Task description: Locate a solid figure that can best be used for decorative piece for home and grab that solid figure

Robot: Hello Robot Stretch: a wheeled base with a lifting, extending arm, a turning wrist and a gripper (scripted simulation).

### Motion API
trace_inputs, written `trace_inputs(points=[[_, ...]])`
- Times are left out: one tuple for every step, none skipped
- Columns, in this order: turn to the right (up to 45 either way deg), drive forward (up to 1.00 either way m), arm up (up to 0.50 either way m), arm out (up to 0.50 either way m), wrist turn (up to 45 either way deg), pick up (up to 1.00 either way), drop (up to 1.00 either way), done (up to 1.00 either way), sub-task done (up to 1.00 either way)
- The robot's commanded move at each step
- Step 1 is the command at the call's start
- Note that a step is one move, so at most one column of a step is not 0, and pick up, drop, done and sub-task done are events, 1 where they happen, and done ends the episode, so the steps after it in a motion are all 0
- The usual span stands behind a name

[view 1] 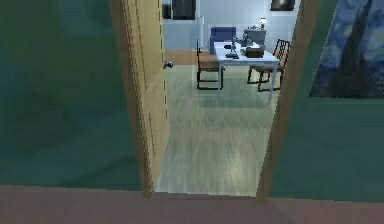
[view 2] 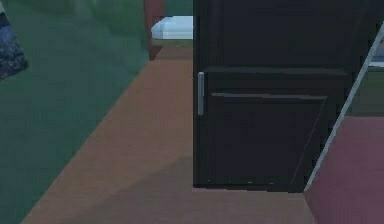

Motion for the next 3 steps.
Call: trace_inputs(points=[[0.0, 1.00, 0.00, 0.00, 0.0, 0.00, 0.00, 0.00, 0.00], [3.0, 0.00, 0.00, 0.00, 0.0, 0.00, 0.00, 0.00, 0.00], [0.0, 0.40, 0.00, 0.00, 0.0, 0.00, 0.00, 0.00, 0.00]])
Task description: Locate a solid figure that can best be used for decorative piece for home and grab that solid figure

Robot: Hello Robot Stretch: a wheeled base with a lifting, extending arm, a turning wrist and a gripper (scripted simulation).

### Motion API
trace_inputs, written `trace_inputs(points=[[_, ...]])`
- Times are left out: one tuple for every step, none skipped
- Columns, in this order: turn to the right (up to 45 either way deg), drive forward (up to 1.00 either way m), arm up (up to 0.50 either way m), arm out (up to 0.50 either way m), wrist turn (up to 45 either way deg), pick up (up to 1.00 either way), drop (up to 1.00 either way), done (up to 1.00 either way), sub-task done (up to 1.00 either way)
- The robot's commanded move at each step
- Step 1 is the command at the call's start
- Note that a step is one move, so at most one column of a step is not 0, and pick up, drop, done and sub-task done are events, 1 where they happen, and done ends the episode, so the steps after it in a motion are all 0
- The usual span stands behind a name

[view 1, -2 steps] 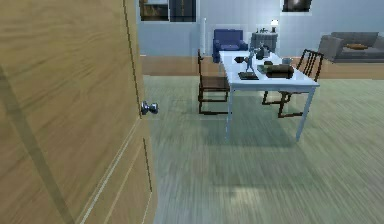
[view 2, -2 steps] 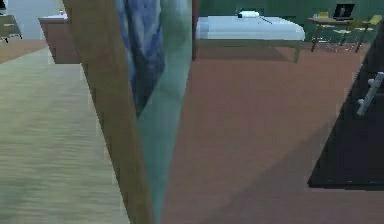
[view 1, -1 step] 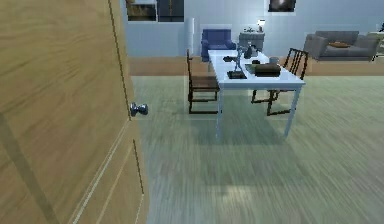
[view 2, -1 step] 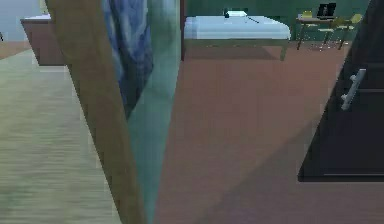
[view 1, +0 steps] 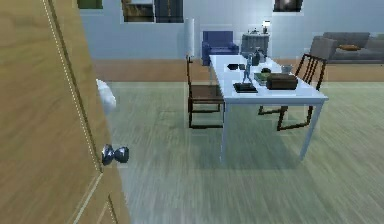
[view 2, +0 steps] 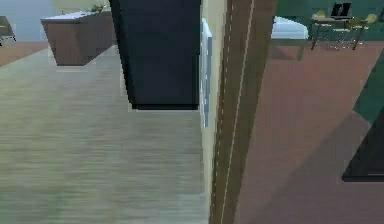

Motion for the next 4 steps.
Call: trace_inputs(points=[[18.0, 0.00, 0.00, 0.00, 0.0, 0.00, 0.00, 0.00, 0.00], [3.0, 0.00, 0.00, 0.00, 0.0, 0.00, 0.00, 0.00, 0.00], [0.0, 1.00, 0.00, 0.00, 0.0, 0.00, 0.00, 0.00, 0.00], [-45.0, 0.00, 0.00, 0.00, 0.0, 0.00, 0.00, 0.00, 0.00]])
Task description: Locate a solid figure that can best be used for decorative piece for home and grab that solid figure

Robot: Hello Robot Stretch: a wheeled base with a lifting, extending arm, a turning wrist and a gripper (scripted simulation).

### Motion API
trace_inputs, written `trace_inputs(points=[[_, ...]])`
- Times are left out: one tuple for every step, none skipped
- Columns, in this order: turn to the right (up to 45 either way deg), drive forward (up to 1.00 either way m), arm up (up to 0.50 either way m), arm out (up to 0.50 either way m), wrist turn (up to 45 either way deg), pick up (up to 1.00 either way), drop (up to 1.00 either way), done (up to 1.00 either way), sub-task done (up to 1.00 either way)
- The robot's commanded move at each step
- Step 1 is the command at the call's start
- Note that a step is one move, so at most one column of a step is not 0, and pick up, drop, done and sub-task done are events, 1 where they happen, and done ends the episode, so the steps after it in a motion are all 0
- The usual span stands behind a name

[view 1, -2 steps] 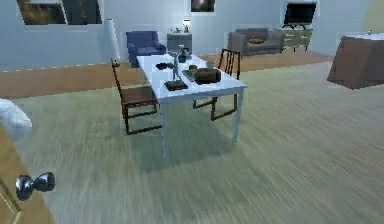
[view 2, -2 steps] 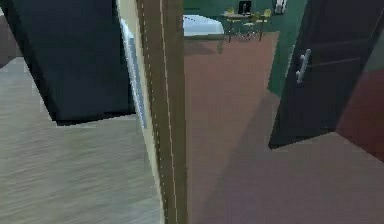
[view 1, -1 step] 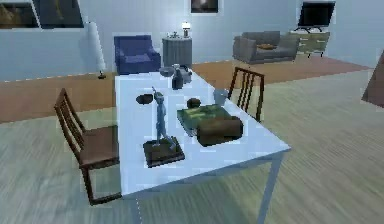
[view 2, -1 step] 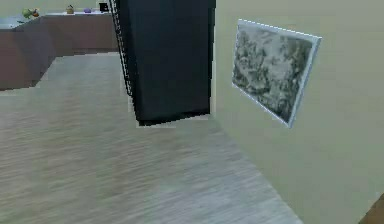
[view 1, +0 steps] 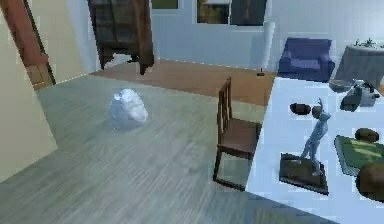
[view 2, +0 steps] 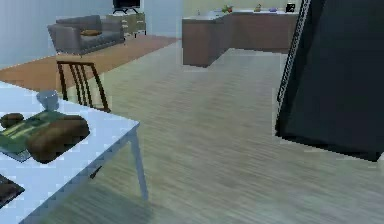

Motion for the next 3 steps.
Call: trace_inputs(points=[[-45.0, 0.00, 0.00, 0.00, 0.0, 0.00, 0.00, 0.00, 0.00], [0.0, 0.00, 0.50, 0.00, 0.0, 0.00, 0.00, 0.00, 0.00], [0.0, 0.00, 0.38, 0.00, 0.0, 0.00, 0.00, 0.00, 0.00]])
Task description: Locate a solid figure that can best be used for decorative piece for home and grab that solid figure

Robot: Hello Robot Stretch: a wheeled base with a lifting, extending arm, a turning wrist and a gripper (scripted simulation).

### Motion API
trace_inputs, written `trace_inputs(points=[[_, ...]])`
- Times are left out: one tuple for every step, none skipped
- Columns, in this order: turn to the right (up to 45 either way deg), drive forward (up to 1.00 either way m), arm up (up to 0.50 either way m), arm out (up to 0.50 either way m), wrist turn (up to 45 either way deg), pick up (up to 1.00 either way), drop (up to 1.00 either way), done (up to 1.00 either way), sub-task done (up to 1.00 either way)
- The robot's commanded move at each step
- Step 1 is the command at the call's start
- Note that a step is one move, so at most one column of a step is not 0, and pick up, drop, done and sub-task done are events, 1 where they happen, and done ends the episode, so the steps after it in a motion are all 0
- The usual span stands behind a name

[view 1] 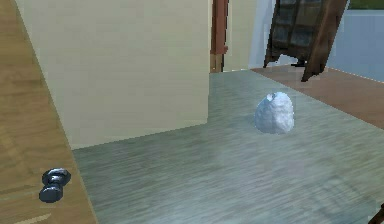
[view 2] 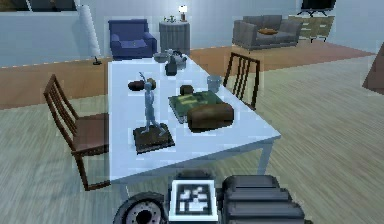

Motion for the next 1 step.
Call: trace_inputs(points=[[0.0, 0.00, 0.00, 0.50, 0.0, 0.00, 0.00, 0.00, 0.00]])
